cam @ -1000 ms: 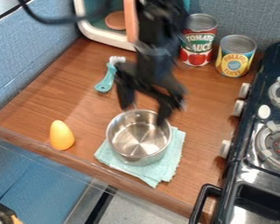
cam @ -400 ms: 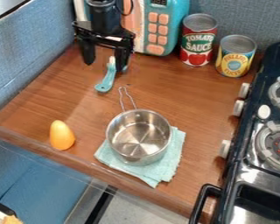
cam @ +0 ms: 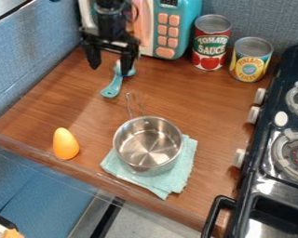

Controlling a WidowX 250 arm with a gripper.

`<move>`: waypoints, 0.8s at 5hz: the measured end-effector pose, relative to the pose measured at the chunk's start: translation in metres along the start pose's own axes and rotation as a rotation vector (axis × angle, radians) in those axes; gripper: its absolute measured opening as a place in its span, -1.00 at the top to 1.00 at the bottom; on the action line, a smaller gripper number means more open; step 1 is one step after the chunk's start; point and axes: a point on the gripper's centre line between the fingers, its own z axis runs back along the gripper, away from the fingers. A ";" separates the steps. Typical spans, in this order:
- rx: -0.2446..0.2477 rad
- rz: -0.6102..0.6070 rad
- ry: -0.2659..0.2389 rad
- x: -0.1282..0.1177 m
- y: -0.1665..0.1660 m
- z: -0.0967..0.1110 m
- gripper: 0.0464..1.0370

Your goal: Moved the blue brush to the left side of the pan

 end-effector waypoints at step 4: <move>0.042 0.071 -0.008 0.004 0.004 -0.038 -0.84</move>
